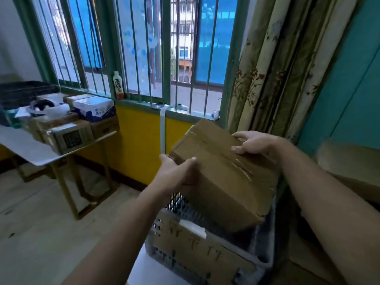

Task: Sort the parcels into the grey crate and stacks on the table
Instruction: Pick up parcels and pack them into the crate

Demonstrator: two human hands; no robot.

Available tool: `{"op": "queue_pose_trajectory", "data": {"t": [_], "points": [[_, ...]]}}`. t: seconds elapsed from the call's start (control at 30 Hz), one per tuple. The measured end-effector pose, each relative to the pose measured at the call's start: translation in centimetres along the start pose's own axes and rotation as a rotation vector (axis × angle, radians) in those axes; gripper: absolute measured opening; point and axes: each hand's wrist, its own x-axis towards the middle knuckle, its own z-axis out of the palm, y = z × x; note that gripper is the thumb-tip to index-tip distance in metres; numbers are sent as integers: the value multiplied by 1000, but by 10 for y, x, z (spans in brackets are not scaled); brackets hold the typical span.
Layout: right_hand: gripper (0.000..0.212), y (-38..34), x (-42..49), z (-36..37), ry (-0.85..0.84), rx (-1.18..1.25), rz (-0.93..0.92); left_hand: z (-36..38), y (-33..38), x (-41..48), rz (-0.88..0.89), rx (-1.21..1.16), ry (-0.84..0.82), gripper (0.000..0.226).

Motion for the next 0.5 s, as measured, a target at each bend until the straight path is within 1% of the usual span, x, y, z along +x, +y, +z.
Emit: {"op": "queue_pose_trajectory", "data": {"t": [0.1,0.13,0.17,0.2,0.23,0.27,0.33,0.43,0.5], "points": [[62,10,11,7,4,-82,49,6,-5,16,-29,12,-95,108],[61,13,14,13,1,-88,55,8,-4,17,-49,36,-125,114],[59,16,18,20,-6,-100,60,10,-5,21,-65,66,-152,116],[59,19,21,28,-22,-117,68,12,-6,22,-77,83,-164,109],[58,21,24,36,-43,-130,79,11,-9,24,-90,68,-165,97],[58,24,28,43,-68,-142,91,10,-11,27,-120,29,-161,85],[60,29,38,52,-118,-164,101,7,-20,31,-201,-75,-145,70],[61,28,48,54,-170,-200,101,7,-35,34,-286,-168,-117,60],[61,27,52,55,-199,-229,107,4,-46,32,-354,-220,-149,56]]}}
